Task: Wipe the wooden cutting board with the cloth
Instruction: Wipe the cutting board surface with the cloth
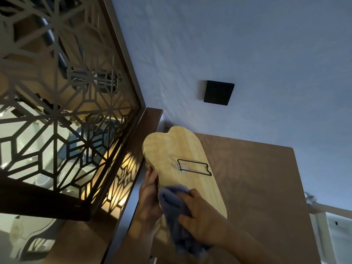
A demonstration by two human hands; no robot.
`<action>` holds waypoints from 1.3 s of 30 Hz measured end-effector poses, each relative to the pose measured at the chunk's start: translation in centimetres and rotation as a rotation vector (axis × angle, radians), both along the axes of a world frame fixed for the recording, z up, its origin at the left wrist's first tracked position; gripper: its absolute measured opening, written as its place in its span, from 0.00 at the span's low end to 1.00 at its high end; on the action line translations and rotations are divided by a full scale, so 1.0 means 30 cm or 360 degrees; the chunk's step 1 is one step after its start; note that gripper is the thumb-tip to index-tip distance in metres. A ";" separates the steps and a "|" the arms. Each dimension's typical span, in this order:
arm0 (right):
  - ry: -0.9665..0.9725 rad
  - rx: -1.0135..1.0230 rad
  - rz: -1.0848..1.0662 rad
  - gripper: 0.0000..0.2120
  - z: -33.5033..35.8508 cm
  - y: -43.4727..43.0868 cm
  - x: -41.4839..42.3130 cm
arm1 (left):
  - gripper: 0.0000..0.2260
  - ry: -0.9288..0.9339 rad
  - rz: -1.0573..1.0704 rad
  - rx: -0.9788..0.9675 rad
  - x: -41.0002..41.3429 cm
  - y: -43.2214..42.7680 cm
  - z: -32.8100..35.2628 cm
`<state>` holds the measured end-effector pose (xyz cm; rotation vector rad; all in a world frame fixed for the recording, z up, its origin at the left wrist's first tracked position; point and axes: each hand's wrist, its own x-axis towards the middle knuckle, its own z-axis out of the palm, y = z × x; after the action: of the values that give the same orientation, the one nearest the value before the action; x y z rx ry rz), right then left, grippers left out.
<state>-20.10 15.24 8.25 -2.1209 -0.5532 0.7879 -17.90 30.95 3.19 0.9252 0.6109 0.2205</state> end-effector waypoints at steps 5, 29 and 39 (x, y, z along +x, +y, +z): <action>-0.0265 0.0223 -0.0406 0.20 0.120 0.134 0.236 | 0.14 0.0117 -0.0273 -0.0030 -0.013 0.051 -0.010; -0.0336 0.0080 -0.0403 0.25 0.135 0.225 0.343 | 0.24 0.0128 -0.0095 -0.0291 -0.008 0.058 -0.003; -0.0250 0.0078 -0.0274 0.27 0.000 0.170 0.195 | 0.21 0.0110 -0.0230 -0.0587 -0.008 0.054 0.027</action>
<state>-14.24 20.33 8.26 -2.1632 -0.4591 0.5099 -18.12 32.57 4.01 0.6179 0.6204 -0.0544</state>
